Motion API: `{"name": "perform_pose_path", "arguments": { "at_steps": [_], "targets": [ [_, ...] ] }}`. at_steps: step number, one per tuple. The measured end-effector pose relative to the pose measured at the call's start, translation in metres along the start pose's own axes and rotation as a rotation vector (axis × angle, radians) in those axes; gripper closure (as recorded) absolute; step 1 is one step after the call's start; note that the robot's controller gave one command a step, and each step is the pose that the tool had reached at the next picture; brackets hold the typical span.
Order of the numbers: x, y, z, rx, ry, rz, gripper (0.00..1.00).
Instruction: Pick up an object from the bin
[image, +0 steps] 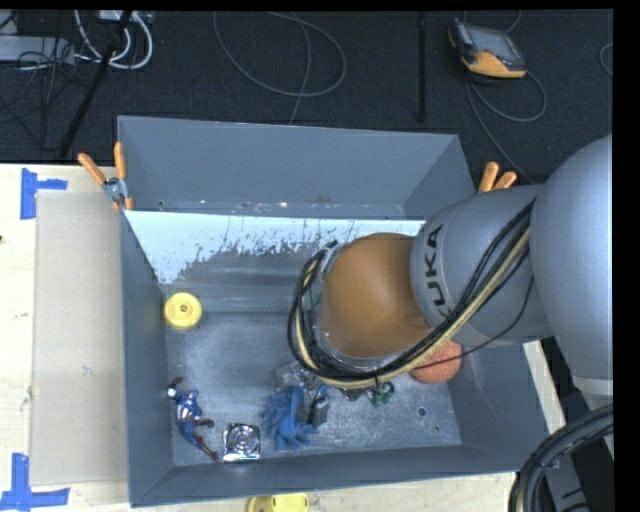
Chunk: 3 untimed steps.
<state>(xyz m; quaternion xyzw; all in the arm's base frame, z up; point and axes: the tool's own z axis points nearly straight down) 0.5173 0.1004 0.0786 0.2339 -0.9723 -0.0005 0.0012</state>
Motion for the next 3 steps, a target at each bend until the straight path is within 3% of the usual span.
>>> {"name": "perform_pose_path", "arguments": {
  "at_steps": [3],
  "targets": [
    [0.0001, -0.0003, 0.0, 0.0, 0.0, 0.007, 1.0]
  ]
}}
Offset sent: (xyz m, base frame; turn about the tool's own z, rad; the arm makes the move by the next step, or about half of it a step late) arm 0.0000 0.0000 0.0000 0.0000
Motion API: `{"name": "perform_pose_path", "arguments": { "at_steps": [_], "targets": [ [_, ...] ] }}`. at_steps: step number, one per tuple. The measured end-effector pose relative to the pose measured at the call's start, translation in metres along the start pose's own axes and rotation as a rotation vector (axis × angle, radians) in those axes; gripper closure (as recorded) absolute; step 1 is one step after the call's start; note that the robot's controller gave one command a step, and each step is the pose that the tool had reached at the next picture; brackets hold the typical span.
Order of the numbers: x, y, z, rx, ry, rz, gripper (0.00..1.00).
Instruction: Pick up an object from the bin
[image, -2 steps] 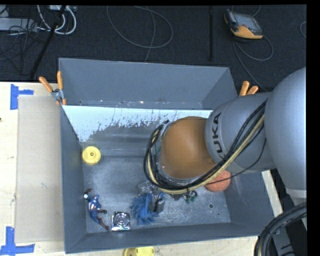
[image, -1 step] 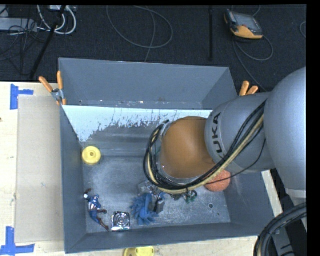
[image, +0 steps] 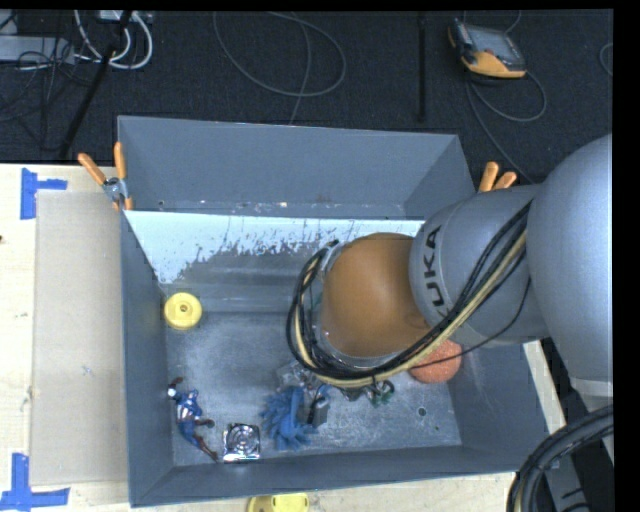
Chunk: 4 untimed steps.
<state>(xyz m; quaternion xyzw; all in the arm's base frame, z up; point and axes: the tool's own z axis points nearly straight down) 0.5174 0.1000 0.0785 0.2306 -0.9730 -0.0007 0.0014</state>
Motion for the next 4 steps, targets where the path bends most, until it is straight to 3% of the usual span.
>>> {"name": "perform_pose_path", "arguments": {
  "at_steps": [4],
  "targets": [
    [0.0, 0.0001, 0.0, 0.0, 0.0, 0.004, 1.0]
  ]
}}
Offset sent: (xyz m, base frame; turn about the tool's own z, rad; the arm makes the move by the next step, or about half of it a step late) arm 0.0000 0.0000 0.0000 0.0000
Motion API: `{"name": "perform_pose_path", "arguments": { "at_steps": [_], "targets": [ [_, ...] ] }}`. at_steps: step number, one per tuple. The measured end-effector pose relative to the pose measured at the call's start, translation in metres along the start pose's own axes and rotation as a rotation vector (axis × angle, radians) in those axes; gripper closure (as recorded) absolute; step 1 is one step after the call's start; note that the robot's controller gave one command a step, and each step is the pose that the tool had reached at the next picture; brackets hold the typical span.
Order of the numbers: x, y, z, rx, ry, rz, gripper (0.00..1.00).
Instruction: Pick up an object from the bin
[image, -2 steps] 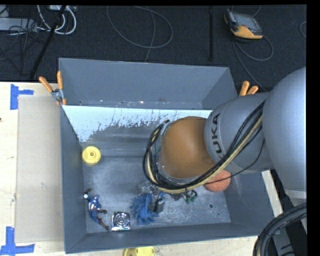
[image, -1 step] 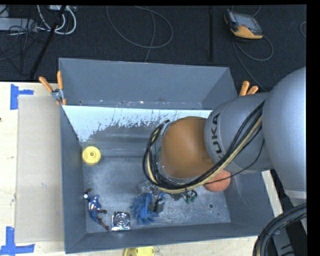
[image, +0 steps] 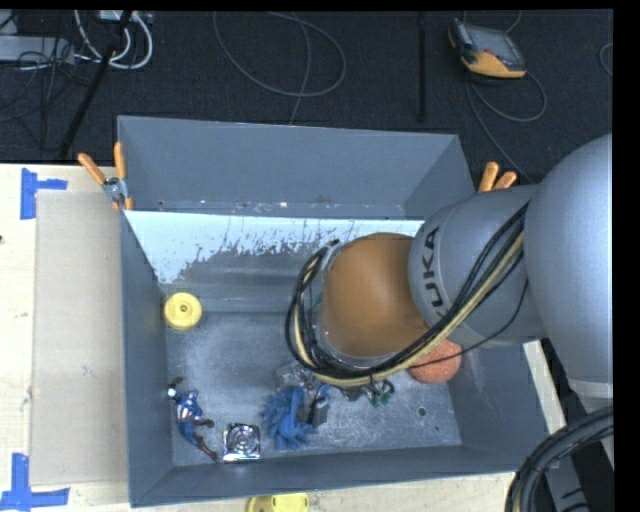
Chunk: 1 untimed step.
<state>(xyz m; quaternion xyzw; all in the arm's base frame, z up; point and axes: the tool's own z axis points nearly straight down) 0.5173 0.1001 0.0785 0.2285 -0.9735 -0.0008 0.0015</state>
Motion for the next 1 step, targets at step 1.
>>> {"name": "perform_pose_path", "arguments": {
  "at_steps": [1],
  "targets": [
    [0.0, 0.0, 0.0, 0.0, 0.0, 0.001, 1.0]
  ]
}}
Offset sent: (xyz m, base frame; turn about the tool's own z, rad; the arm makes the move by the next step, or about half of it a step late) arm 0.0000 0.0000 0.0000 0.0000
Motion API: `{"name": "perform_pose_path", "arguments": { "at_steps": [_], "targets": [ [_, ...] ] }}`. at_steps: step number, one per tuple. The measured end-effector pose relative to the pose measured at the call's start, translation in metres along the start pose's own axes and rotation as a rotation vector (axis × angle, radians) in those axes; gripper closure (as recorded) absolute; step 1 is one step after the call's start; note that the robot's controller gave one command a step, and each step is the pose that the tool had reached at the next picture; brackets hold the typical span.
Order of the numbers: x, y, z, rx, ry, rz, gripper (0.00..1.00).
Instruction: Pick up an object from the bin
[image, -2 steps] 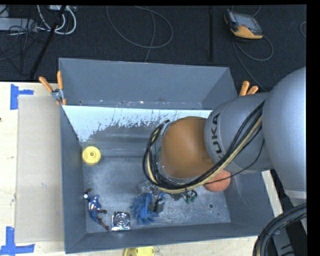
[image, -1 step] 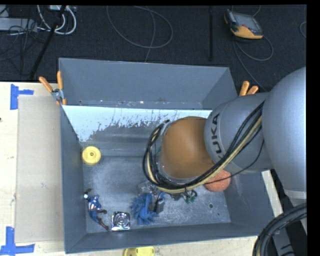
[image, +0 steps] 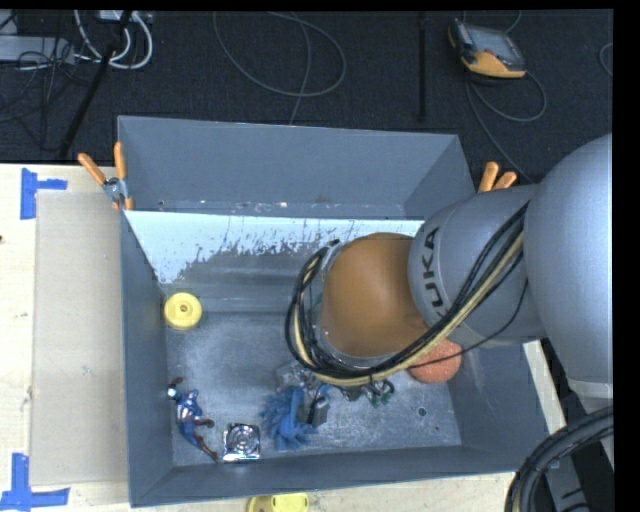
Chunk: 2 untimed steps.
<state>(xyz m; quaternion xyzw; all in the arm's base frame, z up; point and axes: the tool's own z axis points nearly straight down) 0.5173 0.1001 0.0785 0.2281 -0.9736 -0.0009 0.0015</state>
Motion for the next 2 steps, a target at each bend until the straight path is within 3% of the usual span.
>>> {"name": "perform_pose_path", "arguments": {
  "at_steps": [2],
  "targets": [
    [0.0, -0.0001, 0.0, 0.0, 0.0, 0.002, 1.0]
  ]
}}
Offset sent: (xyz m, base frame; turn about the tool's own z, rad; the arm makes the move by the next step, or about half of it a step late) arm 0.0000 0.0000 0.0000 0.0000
